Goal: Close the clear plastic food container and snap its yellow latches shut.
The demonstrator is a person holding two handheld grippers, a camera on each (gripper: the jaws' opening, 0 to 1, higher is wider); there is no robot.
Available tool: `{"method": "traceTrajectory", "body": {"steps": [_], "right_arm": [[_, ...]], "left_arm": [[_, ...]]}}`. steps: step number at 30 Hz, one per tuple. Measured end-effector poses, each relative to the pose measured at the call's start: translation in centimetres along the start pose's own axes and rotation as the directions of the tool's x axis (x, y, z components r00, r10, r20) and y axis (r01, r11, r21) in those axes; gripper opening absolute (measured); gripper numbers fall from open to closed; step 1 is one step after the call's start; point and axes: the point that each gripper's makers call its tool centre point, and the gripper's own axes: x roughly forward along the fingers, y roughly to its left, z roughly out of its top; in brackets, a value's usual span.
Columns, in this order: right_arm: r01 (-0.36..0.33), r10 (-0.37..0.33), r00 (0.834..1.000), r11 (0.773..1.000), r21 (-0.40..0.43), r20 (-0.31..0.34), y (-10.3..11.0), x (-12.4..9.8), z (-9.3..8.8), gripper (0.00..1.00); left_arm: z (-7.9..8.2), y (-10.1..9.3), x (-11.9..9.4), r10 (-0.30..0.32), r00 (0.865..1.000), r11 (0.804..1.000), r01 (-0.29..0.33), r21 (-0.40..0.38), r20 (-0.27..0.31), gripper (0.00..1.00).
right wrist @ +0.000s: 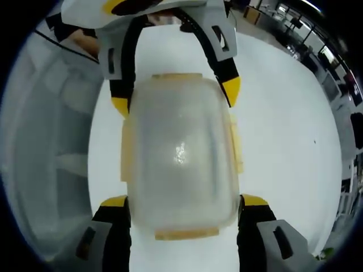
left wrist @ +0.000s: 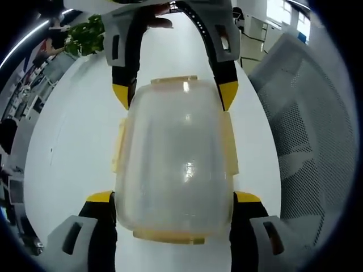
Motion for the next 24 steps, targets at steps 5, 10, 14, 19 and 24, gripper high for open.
{"method": "traceTrajectory", "body": {"steps": [5,10,14,19,24], "right_arm": [[-0.001,0.001,1.000,1.000,-0.008,0.001,0.07,0.08,0.39,0.77],[-0.004,0.004,1.000,1.000,-0.016,0.005,0.04,0.14,0.47,0.77],[-0.004,0.004,1.000,1.000,-0.016,0.008,0.08,0.10,0.48,0.77],[-0.006,0.006,1.000,1.000,-0.019,0.009,0.05,0.13,0.47,0.77],[-0.004,0.005,1.000,1.000,-0.019,0.020,-0.55,0.15,0.49,0.77]], "left_arm": [[-0.37,-0.08,-0.15,0.004,1.000,1.000,-0.004,-0.008,-0.004,0.83],[-0.45,-0.16,-0.20,0.009,1.000,1.000,-0.009,-0.017,-0.003,0.83],[-0.45,-0.14,-0.15,0.008,1.000,1.000,-0.008,-0.016,-0.007,0.83],[-0.46,-0.14,-0.12,0.005,1.000,1.000,-0.005,-0.017,-0.004,0.83],[-0.50,0.38,-0.05,0.010,1.000,1.000,-0.010,-0.021,-0.007,0.83]]}}
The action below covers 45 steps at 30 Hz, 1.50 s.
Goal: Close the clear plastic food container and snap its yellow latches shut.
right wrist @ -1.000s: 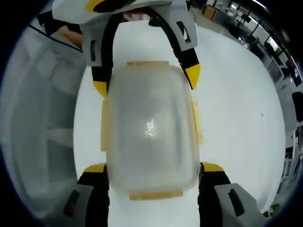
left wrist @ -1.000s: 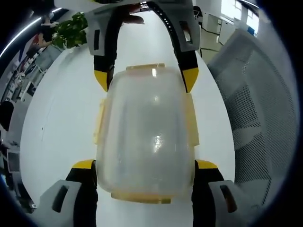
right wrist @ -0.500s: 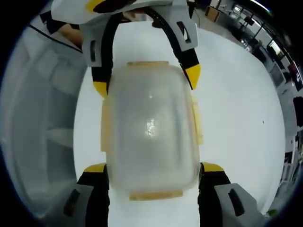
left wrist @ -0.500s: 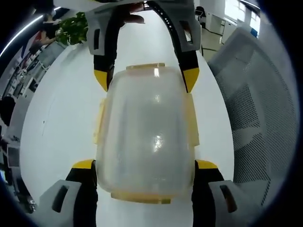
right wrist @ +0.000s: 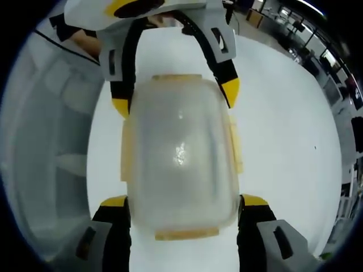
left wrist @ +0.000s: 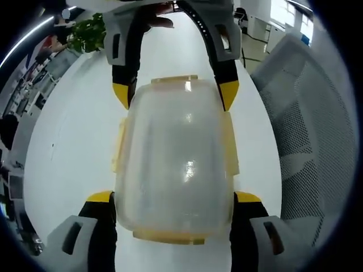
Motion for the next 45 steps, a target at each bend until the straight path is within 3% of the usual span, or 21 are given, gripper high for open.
{"method": "traceTrajectory", "body": {"steps": [45], "right_arm": [[0.004,-0.004,1.000,1.000,0.001,0.009,-5.5,0.1,0.0,0.77]], "left_arm": [[0.2,5.5,0.9,0.005,1.000,1.000,-0.005,0.000,0.008,0.84]]}}
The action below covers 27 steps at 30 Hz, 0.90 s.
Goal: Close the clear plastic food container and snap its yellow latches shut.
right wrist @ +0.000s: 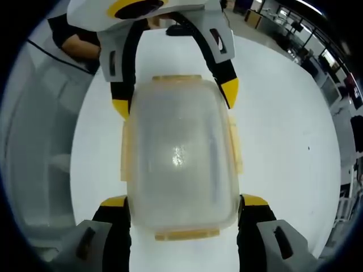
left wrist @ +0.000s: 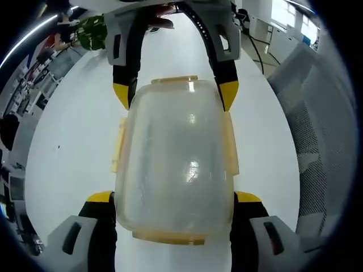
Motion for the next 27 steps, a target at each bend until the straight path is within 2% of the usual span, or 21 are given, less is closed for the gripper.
{"method": "traceTrajectory", "body": {"steps": [27], "right_arm": [[0.004,-0.004,1.000,1.000,0.003,0.002,-3.0,0.0,0.1,0.77]], "left_arm": [[0.0,3.0,0.3,-0.001,1.000,1.000,0.001,0.006,-0.005,0.84]]}}
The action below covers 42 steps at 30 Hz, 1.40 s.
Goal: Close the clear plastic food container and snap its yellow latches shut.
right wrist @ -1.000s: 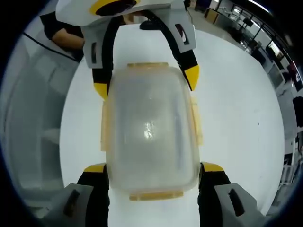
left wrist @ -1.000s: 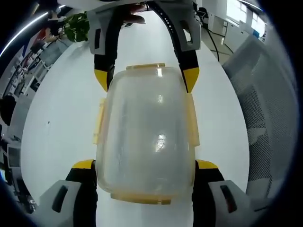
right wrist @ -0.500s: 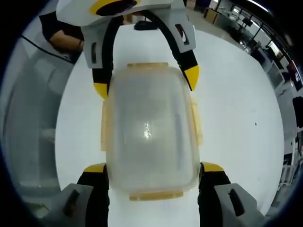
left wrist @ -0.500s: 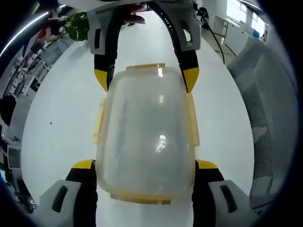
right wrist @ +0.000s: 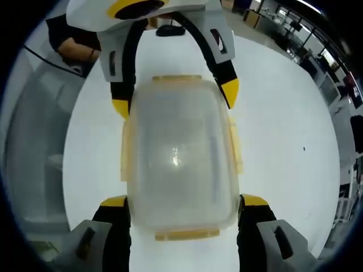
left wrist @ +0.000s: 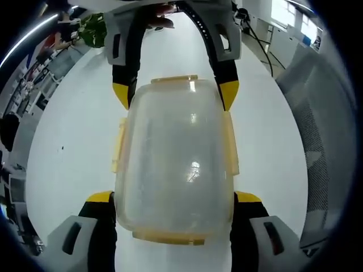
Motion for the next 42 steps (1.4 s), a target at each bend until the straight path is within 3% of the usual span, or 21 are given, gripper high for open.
{"method": "traceTrajectory", "body": {"steps": [25,42], "right_arm": [[0.011,-0.011,1.000,1.000,0.001,0.015,-0.5,-0.1,-0.2,0.78],[0.080,-0.080,0.996,0.997,0.023,0.030,-0.4,-1.1,-0.7,0.85]], "left_arm": [[0.1,0.4,0.2,0.011,1.000,1.000,-0.011,0.013,-0.012,0.85],[0.9,0.1,-0.2,0.051,0.999,0.999,-0.050,-0.013,0.013,0.92]]}}
